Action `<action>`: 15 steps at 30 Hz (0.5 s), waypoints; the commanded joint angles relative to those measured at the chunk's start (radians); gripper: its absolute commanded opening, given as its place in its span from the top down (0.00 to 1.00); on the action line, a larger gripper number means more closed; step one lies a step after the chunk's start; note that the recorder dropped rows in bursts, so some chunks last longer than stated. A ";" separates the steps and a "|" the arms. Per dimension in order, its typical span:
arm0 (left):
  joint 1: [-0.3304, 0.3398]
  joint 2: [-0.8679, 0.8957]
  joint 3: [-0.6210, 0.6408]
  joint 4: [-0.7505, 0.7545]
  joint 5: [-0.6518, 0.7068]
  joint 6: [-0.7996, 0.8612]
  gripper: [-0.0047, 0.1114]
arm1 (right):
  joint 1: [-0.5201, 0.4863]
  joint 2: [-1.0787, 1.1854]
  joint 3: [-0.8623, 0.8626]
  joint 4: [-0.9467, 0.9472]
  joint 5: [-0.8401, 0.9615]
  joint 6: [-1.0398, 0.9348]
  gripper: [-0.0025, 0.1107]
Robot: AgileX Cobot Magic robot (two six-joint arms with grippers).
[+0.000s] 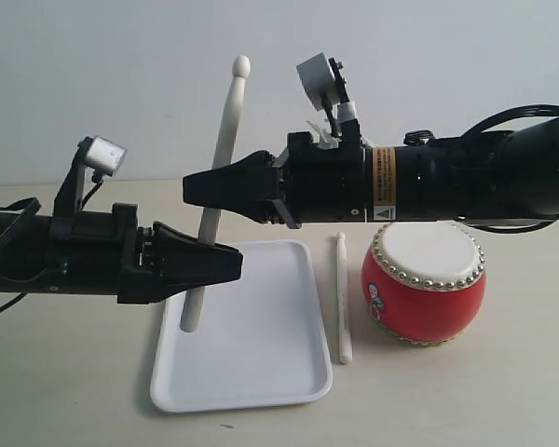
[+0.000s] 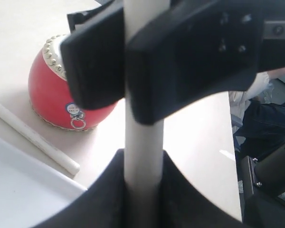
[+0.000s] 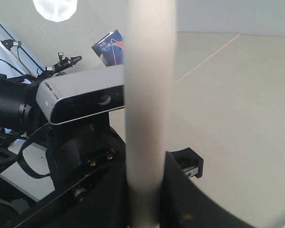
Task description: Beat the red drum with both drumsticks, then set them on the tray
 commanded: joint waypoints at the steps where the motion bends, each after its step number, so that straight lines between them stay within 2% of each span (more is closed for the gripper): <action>1: -0.002 -0.002 -0.006 -0.024 0.012 0.045 0.96 | -0.002 0.001 -0.006 -0.006 -0.002 0.001 0.98; 4: -0.002 -0.002 -0.006 -0.024 0.012 0.050 0.96 | -0.002 0.001 -0.006 -0.009 0.000 0.006 0.97; 5: -0.002 -0.002 -0.006 -0.024 0.012 0.050 0.96 | -0.002 0.001 -0.006 -0.014 0.000 0.014 0.94; 6: -0.002 -0.002 -0.006 -0.024 0.012 0.050 0.96 | -0.002 0.001 -0.006 -0.016 0.000 0.023 0.89; 12: -0.002 -0.002 -0.006 -0.024 0.012 0.054 0.96 | -0.002 0.001 -0.006 -0.019 0.000 0.028 0.49; 14: -0.002 -0.002 -0.006 -0.024 0.012 0.050 0.96 | -0.002 0.001 -0.006 -0.012 0.000 0.043 0.42; 15: -0.002 -0.002 -0.006 -0.024 0.012 0.050 0.96 | -0.002 0.001 -0.006 -0.009 0.002 0.048 0.41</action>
